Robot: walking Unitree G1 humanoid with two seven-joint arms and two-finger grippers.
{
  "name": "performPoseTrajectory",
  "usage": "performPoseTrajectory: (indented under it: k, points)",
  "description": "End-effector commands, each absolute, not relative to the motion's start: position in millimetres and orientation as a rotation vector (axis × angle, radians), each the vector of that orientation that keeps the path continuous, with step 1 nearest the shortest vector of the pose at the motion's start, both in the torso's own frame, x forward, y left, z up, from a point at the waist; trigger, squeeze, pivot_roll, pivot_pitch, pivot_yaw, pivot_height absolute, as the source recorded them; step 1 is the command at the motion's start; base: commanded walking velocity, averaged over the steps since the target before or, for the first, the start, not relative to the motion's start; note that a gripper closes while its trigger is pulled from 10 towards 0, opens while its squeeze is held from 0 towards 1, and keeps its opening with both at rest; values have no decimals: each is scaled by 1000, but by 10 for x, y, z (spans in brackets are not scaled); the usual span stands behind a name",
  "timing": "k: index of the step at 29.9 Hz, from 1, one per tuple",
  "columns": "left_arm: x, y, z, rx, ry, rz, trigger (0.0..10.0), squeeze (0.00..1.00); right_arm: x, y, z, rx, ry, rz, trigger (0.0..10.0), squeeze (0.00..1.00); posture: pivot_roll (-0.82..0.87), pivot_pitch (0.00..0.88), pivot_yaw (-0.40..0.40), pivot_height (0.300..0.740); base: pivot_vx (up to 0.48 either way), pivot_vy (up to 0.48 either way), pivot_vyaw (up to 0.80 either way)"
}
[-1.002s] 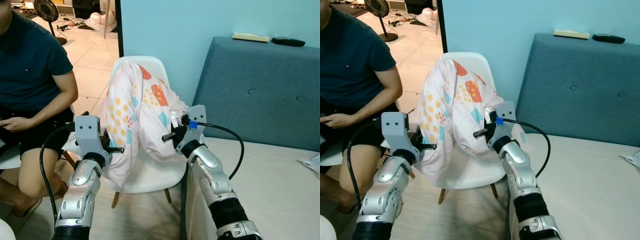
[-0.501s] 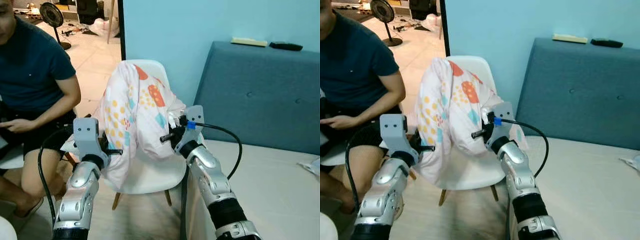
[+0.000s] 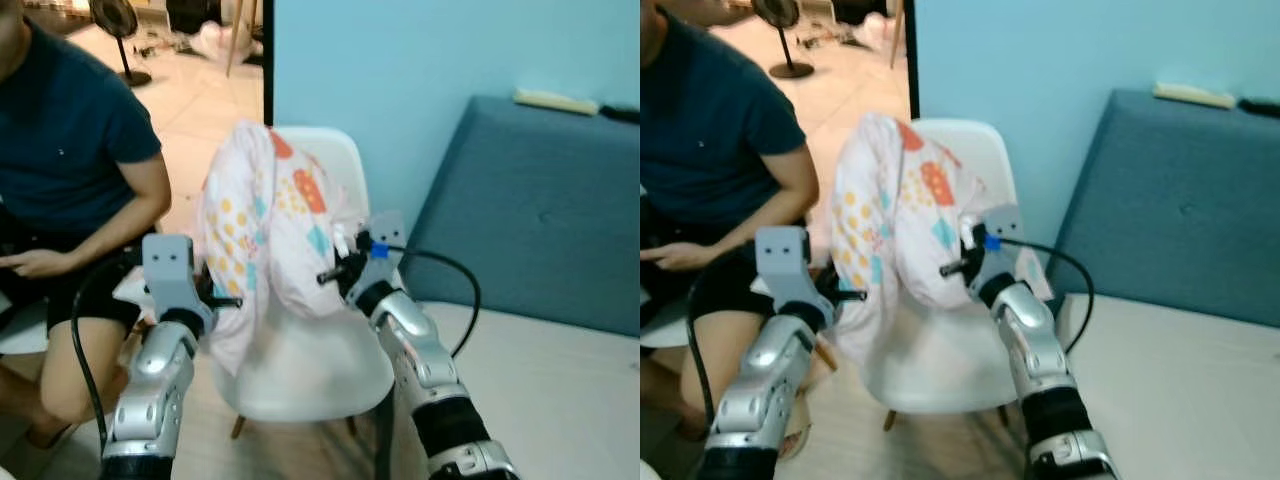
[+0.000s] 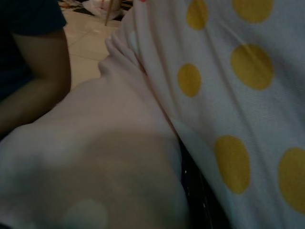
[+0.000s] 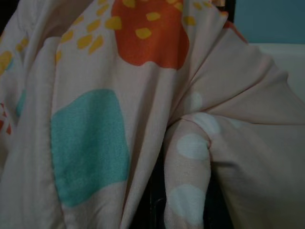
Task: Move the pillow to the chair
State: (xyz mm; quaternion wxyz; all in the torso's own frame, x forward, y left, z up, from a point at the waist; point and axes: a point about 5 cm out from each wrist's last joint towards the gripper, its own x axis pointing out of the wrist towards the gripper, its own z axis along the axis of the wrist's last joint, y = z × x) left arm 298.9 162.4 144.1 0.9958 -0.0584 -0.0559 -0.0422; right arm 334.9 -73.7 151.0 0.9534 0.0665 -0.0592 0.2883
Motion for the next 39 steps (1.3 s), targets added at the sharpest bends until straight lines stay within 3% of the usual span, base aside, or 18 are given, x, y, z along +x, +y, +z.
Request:
performPoseTrajectory:
  k: [1,6,31,39]
  points:
    - [3003,1426,1642,-120,-206,-184,10000,0,3312,-604,1578,118,-148,673,10000,0,62,73,-33,740,352,0,0]
    - [3007,1416,1635,-117,-197,-192,10000,0,3314,-608,1575,119,-144,669,10000,0,62,72,-32,740,307,0,0]
    - [2994,1356,1581,-90,-170,-243,10000,0,3329,-628,1549,98,-139,644,10000,0,61,69,-31,740,0,0,-74]
    - [2957,1225,1398,190,-120,-422,10000,0,3384,-759,1490,53,-120,560,10000,0,60,60,-37,715,0,0,0]
